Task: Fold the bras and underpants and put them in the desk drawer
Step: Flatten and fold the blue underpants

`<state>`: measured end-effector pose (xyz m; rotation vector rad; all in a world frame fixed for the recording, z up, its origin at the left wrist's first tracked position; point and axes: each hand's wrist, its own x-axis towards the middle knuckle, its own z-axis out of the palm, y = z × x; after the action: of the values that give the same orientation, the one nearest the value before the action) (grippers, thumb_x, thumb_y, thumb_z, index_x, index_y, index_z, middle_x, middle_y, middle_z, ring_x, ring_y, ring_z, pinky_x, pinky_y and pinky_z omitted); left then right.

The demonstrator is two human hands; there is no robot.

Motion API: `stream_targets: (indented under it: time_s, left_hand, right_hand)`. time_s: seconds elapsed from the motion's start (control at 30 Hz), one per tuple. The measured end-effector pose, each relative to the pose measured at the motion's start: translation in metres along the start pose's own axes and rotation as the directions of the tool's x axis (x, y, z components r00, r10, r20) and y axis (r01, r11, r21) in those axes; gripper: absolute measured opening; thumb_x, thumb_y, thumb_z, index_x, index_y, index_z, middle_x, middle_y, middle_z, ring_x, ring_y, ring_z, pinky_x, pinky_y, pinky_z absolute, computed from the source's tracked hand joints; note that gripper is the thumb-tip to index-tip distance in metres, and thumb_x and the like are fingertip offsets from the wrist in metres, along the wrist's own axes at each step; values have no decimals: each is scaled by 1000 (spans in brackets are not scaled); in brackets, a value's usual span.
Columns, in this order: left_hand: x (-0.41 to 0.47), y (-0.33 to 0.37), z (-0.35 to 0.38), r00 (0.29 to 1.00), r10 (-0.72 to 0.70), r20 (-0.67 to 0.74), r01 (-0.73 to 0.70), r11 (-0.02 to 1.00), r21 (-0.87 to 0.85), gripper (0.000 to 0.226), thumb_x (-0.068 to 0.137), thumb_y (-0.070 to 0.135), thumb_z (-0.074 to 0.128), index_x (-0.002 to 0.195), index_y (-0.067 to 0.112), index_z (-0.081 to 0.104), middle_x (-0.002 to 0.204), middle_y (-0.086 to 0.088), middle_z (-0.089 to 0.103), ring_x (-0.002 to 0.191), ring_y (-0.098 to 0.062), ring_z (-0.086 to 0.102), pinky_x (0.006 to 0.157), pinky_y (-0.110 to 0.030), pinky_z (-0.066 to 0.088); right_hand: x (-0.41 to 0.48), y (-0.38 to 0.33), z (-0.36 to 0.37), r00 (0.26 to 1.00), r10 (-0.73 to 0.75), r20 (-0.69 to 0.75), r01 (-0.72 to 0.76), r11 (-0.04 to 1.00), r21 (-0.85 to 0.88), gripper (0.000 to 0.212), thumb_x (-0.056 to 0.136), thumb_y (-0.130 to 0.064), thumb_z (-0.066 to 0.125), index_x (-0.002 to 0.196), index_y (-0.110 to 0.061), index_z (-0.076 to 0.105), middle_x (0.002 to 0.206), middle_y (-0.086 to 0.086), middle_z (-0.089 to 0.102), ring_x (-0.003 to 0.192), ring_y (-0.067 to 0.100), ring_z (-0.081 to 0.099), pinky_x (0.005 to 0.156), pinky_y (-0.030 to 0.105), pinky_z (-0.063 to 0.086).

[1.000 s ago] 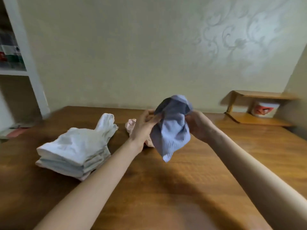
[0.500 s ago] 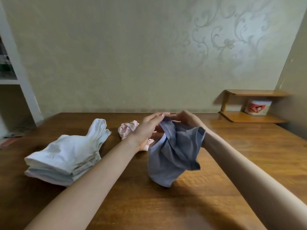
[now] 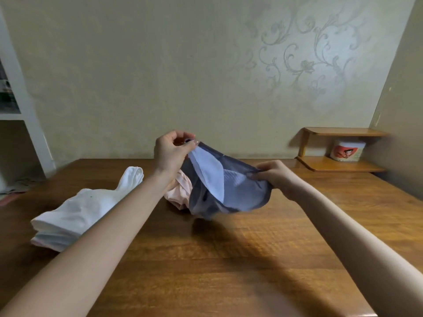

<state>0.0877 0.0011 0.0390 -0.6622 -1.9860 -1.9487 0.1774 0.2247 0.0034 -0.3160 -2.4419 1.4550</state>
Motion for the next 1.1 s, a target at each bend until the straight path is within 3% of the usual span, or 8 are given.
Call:
stream_targets:
  time_s: [0.1,0.23,0.37,0.53,0.7,0.93,1.0,1.1]
  left_hand:
    - [6,-2,-13,989,145,17,-139,896,421,11,78,13,73,83,6,68,77,-2,63,69,-13,54,60,-20,40]
    - [29,1,-30,981,-139,138,7,729,684,19,79,26,73,79,8,67,72,-5,62,66,-18,55,63,-26,42]
    - [46,7,-39,787,-569,238,472,804,361,31,91,13,50,61,10,53,43,1,44,26,-3,33,28,-11,26]
    - [47,-2,-56,616,-624,481,733,678,-60,50,96,19,44,47,16,37,39,5,37,27,-2,29,28,-9,19]
    - [12,-7,-27,822,-386,418,331,922,201,17,94,27,54,82,15,54,69,3,69,53,-6,54,46,-16,40]
    - [-41,7,53,642,-118,757,-74,974,214,41,85,11,66,122,5,49,110,-8,62,91,-17,62,63,-16,51]
    - [-38,4,54,670,-102,735,-94,971,221,33,84,12,68,115,5,57,107,-12,65,93,-19,61,75,-26,52]
    - [-27,8,44,736,-127,665,-43,971,233,13,85,16,67,94,9,61,82,-10,62,65,-15,58,55,-20,46]
  right_hand:
    - [3,-15,-18,987,24,-161,-21,1000,20,15,81,3,63,93,-5,70,77,6,64,69,15,58,53,15,48]
    - [12,-39,-52,962,146,-231,-117,984,135,19,80,11,50,81,-1,65,66,11,53,42,14,52,34,17,42]
    - [20,-48,-75,963,256,-87,-216,922,320,25,82,4,32,74,-7,52,54,1,40,33,8,39,31,14,32]
    - [24,-39,-92,945,315,-86,-239,848,473,35,86,-1,33,53,-12,39,45,3,34,36,13,31,36,18,30]
    - [21,-35,-69,915,395,84,-402,869,288,22,91,-6,43,72,-9,53,34,-2,40,25,5,37,27,15,31]
    - [19,-64,-25,961,106,254,-204,894,399,23,96,-4,40,91,-7,62,68,7,53,44,7,52,39,15,45]
    - [17,-63,-26,993,19,119,-41,982,184,25,91,3,44,91,-10,64,73,7,62,56,11,59,48,19,51]
    - [13,-62,-30,950,-311,-9,288,888,-359,42,78,11,53,106,-18,64,105,3,67,79,3,58,71,20,48]
